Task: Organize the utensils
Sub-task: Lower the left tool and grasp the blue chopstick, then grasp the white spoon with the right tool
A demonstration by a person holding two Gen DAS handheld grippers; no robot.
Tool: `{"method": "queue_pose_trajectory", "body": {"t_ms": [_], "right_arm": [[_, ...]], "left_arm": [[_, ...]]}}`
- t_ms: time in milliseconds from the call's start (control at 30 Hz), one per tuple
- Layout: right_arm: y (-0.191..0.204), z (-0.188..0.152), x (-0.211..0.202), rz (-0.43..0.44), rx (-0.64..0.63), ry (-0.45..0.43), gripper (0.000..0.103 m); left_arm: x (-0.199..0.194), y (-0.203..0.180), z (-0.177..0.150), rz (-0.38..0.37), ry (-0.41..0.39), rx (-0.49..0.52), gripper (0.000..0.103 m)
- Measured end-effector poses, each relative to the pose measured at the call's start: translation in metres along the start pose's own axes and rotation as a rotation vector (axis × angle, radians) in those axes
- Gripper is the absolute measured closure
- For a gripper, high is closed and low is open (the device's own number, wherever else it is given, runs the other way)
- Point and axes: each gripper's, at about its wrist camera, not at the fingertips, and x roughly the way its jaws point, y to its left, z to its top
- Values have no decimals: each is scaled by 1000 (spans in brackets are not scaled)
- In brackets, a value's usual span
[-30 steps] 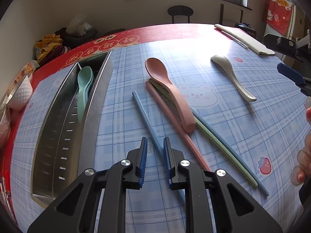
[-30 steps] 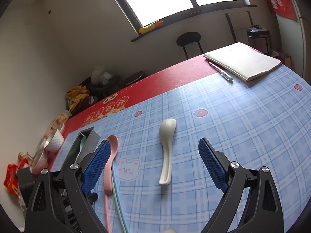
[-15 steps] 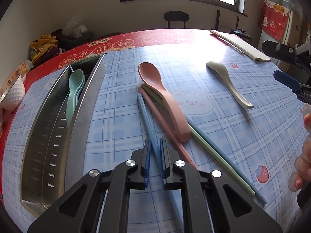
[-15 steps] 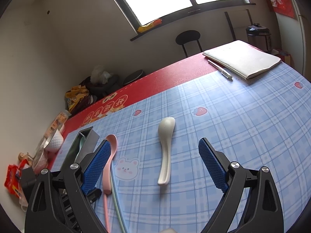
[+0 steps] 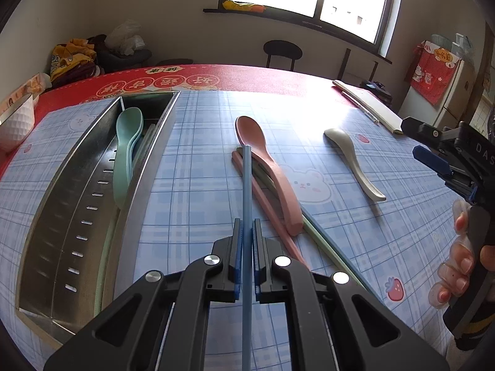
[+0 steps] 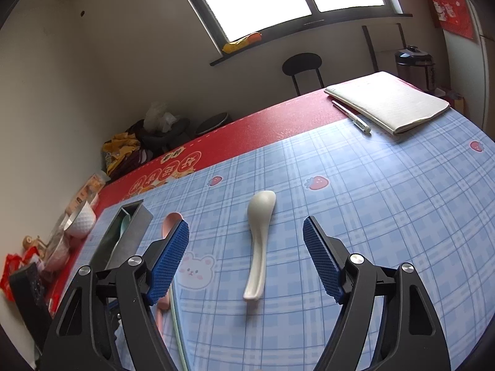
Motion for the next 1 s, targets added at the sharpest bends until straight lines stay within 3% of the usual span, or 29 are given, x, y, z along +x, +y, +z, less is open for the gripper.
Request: {"method": "queue_pose_trajectory", "body": {"t_ms": [200, 300, 333, 433, 600, 767, 1000], "right_arm": [[3, -3, 10, -33, -46, 22, 46], [3, -6, 16, -65, -70, 27, 58], [2, -7, 18, -75, -74, 27, 67], [3, -9, 22, -83, -93, 41, 74], [15, -12, 31, -85, -167, 78, 75], [28, -13, 50, -171, -239, 163, 75], [18, -6, 81, -213, -196, 278, 75]], "left_arm": [[-10, 9, -2, -80, -63, -43, 97], [-15, 8, -2, -108, -90, -38, 97], [-17, 9, -2, -117, -97, -38, 97], [-21, 10, -2, -133, -117, -43, 97], [-28, 17, -1, -147, -135, -77, 97], [-43, 22, 2, -148, -199, -92, 97], [-48, 24, 4, -151, -223, -103, 97]]}}
